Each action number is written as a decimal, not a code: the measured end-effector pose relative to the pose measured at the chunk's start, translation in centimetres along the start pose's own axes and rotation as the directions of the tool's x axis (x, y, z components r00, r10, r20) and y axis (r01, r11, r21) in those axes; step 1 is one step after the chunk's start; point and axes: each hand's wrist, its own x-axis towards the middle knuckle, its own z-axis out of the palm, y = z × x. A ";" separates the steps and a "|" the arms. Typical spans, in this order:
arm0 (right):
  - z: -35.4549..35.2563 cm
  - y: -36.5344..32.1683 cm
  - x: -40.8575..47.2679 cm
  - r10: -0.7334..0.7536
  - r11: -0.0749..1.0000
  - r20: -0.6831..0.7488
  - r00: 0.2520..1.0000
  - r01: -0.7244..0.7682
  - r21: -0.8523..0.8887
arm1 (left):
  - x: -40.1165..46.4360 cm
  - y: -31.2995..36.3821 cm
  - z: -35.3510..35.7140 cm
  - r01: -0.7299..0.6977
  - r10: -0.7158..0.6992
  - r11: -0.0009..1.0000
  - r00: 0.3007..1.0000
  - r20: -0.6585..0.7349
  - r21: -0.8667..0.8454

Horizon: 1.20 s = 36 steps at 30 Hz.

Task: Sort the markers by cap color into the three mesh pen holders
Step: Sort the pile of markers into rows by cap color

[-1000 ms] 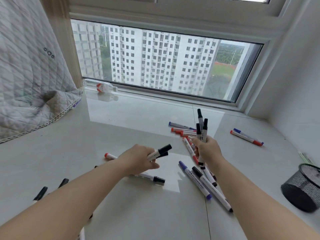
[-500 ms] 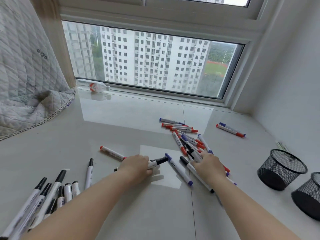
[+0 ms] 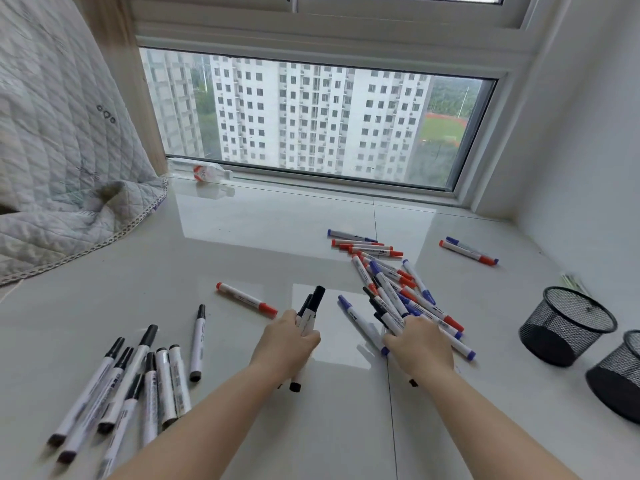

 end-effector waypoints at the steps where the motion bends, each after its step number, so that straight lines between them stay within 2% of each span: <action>1: 0.0 -0.3 -0.5 0.005 0.997 0.020 1.000 -0.006 0.075 | -0.8 -0.3 -0.1 0.005 -0.005 1.000 1.000 0.001 -0.014; 6: 1.3 -3.0 -4.3 -0.012 0.922 0.208 0.978 -0.069 0.380 | -4.9 -2.3 -1.1 0.035 -0.036 0.997 0.999 -0.007 -0.067; 9: 2.8 -5.0 -7.1 -0.038 0.885 0.316 0.948 -0.115 0.452 | -7.2 -3.5 -2.0 0.050 -0.053 0.994 0.998 -0.031 -0.097; 12: 4.2 -7.3 -9.6 -0.071 0.863 0.344 0.936 -0.115 0.491 | -9.2 -4.4 -3.0 0.041 -0.047 0.996 0.996 -0.075 -0.084; 17: 5.8 -10.3 -12.4 -0.097 0.855 0.331 0.939 -0.091 0.510 | -10.6 -5.9 -4.6 0.017 -0.016 1.000 0.979 -0.202 0.004; 22: 6.5 -12.4 -13.6 -0.101 0.884 0.264 0.959 -0.035 0.466 | -10.1 -6.9 -5.2 0.015 0.000 0.997 0.980 -0.199 0.073; 25: 6.8 -13.4 -14.0 -0.123 0.846 0.232 0.965 -0.021 0.533 | -9.6 -7.2 -4.9 -0.010 0.031 0.994 0.980 -0.199 0.104; 28: 7.5 -14.0 -14.3 -0.196 0.813 0.154 0.968 0.073 0.578 | -9.0 -7.6 -4.7 -0.045 0.117 0.958 0.964 -0.240 0.284; 31: 8.3 -14.3 -14.5 -0.262 0.805 0.126 0.957 0.145 0.575 | -8.6 -8.3 -4.6 -0.062 0.227 0.849 0.939 -0.257 0.524; 33: 9.1 -14.2 -14.3 -0.296 0.845 0.100 0.950 0.211 0.491 | -8.4 -8.9 -4.7 -0.002 0.181 0.819 0.950 -0.255 0.574; 36: 9.8 -14.1 -14.0 -0.320 0.918 0.110 0.941 0.280 0.279 | -8.0 -10.1 -5.0 0.062 0.062 0.842 0.976 -0.210 0.536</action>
